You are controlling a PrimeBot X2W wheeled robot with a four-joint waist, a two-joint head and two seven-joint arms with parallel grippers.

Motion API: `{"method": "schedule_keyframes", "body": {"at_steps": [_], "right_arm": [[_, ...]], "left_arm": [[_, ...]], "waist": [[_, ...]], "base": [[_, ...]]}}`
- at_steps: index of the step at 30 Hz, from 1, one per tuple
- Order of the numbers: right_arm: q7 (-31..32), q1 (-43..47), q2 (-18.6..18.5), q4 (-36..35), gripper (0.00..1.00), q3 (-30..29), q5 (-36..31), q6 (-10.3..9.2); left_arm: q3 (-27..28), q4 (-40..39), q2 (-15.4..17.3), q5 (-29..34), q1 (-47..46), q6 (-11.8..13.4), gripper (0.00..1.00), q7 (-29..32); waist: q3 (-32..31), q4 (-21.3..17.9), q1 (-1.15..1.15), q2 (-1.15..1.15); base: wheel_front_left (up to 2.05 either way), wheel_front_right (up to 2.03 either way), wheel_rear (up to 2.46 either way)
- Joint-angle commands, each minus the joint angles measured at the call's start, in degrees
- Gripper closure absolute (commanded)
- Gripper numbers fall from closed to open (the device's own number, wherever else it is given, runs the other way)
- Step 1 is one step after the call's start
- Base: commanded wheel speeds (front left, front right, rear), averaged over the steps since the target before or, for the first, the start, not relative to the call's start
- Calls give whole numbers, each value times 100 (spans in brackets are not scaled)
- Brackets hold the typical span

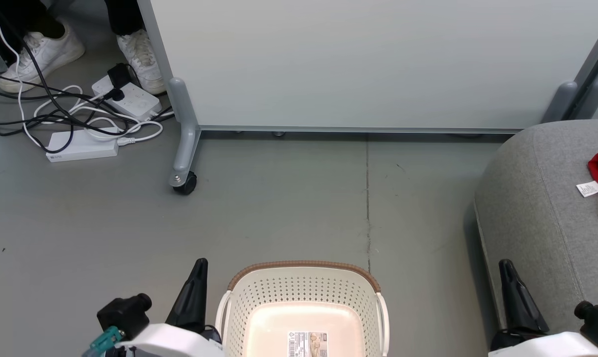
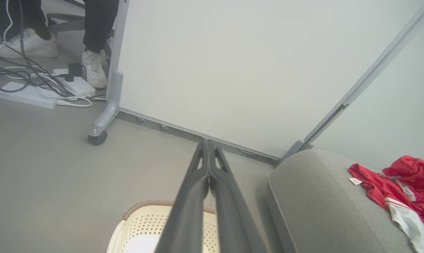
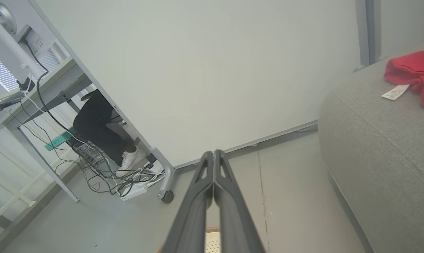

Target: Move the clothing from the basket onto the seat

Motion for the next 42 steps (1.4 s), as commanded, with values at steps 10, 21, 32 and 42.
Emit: {"method": "schedule_keyframes", "body": {"at_steps": [10, 21, 32, 42], "right_arm": [[187, -204, -91, -37, 100, -143, 1080, 0], [362, -276, -134, -15, 100, -263, 2059, 0], [507, -322, -167, 3, 100, -368, 2853, 0], [631, -371, -188, 18, 100, -453, 3500, 1]], "left_arm": [[218, 99, 73, -1036, -399, -142, 100, 264], [406, 218, 97, -1971, -586, -239, 100, 526], [572, 308, 105, -2721, -743, -320, 100, 749], [717, 393, 109, -3323, -868, -389, 100, 937]], "waist": [[-14, -55, 0, 0], [-29, -118, 0, 0], [-43, -177, 0, 0], [-56, -230, 0, 0]], "base": [[0, 0, 0], [0, 0, 0], [0, 0, 0], [0, 0, 0]]}}
